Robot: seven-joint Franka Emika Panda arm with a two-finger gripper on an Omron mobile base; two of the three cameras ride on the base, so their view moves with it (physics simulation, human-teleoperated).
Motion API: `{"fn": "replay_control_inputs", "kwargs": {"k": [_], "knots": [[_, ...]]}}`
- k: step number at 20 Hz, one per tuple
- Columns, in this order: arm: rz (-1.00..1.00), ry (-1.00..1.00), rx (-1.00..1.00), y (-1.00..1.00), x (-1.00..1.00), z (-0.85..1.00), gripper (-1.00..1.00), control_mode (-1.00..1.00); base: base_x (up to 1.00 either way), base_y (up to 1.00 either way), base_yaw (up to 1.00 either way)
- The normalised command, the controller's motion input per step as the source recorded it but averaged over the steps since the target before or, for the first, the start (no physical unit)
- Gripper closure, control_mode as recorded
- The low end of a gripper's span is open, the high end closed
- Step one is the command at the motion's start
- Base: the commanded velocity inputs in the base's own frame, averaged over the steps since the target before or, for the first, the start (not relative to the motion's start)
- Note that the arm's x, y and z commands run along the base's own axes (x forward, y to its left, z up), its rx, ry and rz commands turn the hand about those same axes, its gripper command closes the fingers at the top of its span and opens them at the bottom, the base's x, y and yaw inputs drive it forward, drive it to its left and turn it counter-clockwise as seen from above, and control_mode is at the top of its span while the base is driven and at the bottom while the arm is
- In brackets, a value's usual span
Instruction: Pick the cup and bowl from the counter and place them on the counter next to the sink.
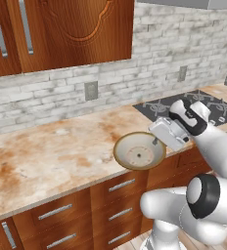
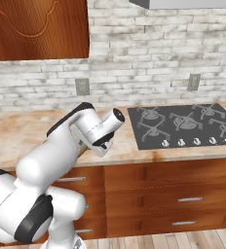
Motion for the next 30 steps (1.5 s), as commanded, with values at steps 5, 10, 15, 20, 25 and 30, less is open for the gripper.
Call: {"fn": "replay_control_inputs", "kwargs": {"k": [5,10,15,20,25,30], "knots": [[-0.08,0.04,0.06,0.0,0.0,0.0,1.0,-1.0,0.0,0.0,0.0],[-0.13,0.09,0.01,0.0,0.0,0.0,1.0,-1.0,0.0,0.0,0.0],[0.0,0.0,0.0,0.01,0.0,0.0,1.0,-1.0,0.0,0.0,0.0],[0.0,0.0,0.0,0.0,0.0,0.0,1.0,-1.0,0.0,0.0,0.0],[0.0,0.0,0.0,0.0,0.0,0.0,1.0,1.0,-0.06,-0.09,-0.03],[0.0,0.0,0.0,0.0,0.0,0.0,1.0,1.0,-0.43,-0.36,-0.16]]}}
